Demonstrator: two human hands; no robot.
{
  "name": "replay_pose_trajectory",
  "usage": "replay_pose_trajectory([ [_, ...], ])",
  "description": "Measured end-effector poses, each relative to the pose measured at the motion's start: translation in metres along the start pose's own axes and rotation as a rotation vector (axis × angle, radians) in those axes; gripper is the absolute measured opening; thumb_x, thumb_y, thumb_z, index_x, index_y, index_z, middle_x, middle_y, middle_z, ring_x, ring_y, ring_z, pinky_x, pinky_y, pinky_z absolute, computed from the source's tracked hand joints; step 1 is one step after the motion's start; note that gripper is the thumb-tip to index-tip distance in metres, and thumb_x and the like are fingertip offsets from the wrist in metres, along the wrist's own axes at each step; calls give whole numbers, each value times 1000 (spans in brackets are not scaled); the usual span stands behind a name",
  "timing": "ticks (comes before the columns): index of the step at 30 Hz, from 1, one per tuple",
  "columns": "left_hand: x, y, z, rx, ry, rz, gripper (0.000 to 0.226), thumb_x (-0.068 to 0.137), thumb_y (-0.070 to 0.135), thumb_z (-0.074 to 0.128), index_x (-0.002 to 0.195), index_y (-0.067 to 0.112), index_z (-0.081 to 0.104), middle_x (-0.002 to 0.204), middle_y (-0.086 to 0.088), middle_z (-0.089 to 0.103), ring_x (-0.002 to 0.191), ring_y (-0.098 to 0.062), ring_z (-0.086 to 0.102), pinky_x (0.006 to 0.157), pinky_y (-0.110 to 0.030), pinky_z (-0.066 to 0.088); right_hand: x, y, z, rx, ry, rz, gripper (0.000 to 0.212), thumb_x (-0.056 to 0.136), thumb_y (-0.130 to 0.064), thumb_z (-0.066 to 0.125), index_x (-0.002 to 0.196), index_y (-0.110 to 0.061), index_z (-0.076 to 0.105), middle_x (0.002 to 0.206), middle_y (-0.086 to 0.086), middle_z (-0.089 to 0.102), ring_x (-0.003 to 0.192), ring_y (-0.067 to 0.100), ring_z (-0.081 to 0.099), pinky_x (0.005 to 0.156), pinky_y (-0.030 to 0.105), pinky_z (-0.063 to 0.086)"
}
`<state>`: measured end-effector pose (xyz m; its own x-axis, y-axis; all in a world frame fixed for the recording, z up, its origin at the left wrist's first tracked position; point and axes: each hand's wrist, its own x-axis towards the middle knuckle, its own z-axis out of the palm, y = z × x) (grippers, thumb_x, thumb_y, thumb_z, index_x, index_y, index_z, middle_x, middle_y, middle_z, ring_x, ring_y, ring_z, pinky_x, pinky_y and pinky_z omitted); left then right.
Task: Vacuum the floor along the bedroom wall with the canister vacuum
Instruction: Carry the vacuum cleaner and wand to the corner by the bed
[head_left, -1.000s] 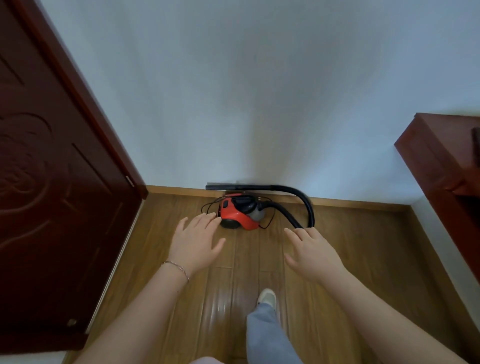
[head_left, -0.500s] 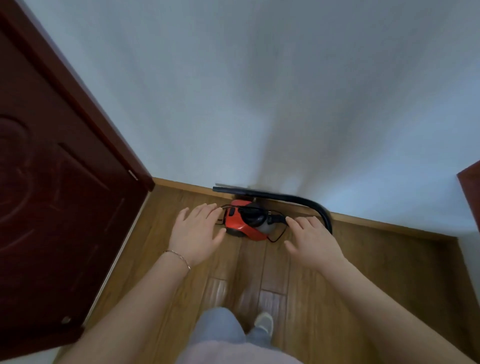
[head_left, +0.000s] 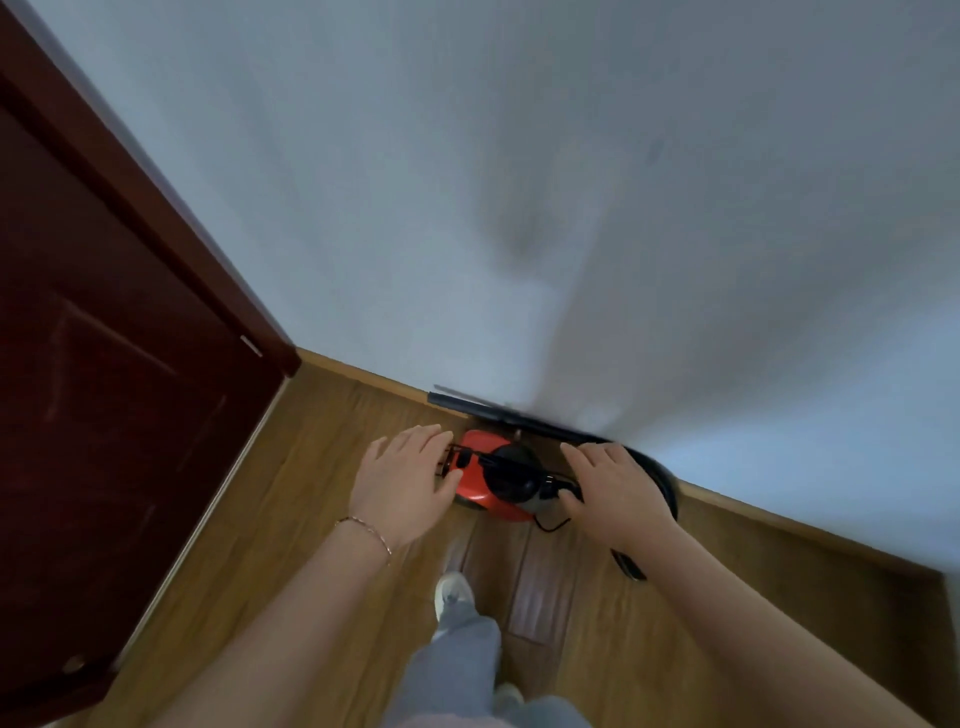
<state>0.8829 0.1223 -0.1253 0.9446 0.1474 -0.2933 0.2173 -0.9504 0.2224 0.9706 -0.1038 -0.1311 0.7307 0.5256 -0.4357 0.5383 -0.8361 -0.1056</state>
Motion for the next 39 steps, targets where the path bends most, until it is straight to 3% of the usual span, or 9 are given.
replay_pose_trajectory([
  [10,107,-8,44,-30,-10,-37,50,96,48,29,143,30,33,150,11,34,139,-8,28,115,-34,22,121,37,23,8,-58,-46,58,97,-39,38,149,-17,25,145,3,41,133,23,33,112,33,26],
  [16,154,-2,166,-132,-50,-165,48,96,48,32,140,29,39,145,11,41,134,-9,36,106,-31,31,203,81,110,-9,-48,-86,53,96,-33,39,144,-14,33,141,5,46,128,25,38,107,32,30],
  [21,205,16,303,-560,-24,-430,49,94,48,41,135,20,46,137,3,48,126,-13,45,97,-28,39,276,118,219,3,-58,-94,53,95,-33,40,145,-14,33,140,6,46,127,26,39,106,35,33],
  [24,235,28,376,-872,107,-690,54,91,46,51,132,11,47,132,-5,48,120,-16,46,95,-26,37,318,134,278,56,-39,-78,52,95,-34,43,144,-16,37,139,6,48,128,26,38,105,36,35],
  [28,270,36,447,-1278,218,-1162,73,84,44,62,140,8,33,142,-9,37,127,-25,41,106,-38,37,370,149,338,89,-11,-52,53,94,-38,49,141,-16,40,134,10,52,124,30,42,99,40,40],
  [31,282,42,476,-1557,288,-1364,77,84,38,66,143,11,26,140,-7,38,127,-26,43,102,-33,36,399,154,370,88,13,-26,54,91,-37,54,139,-16,41,132,13,52,119,34,47,93,42,44],
  [35,299,52,490,-1691,231,-1358,48,93,38,52,130,9,44,113,-4,52,111,-25,53,91,-29,41,423,155,397,8,47,-29,54,87,-30,60,136,-13,44,131,15,51,116,36,49,88,43,45],
  [37,305,57,496,-1722,226,-1302,35,96,40,44,114,12,54,115,-7,61,107,-27,58,97,-38,45,430,155,406,-40,65,-19,51,86,-27,61,132,-10,47,128,17,51,115,37,49,88,43,45],
  [39,305,61,497,-1826,245,-1267,27,98,39,39,95,18,55,101,-7,69,94,-25,63,95,-45,49,437,155,412,-80,90,-5,47,84,-22,63,126,-7,50,124,18,54,112,38,51,87,43,45],
])
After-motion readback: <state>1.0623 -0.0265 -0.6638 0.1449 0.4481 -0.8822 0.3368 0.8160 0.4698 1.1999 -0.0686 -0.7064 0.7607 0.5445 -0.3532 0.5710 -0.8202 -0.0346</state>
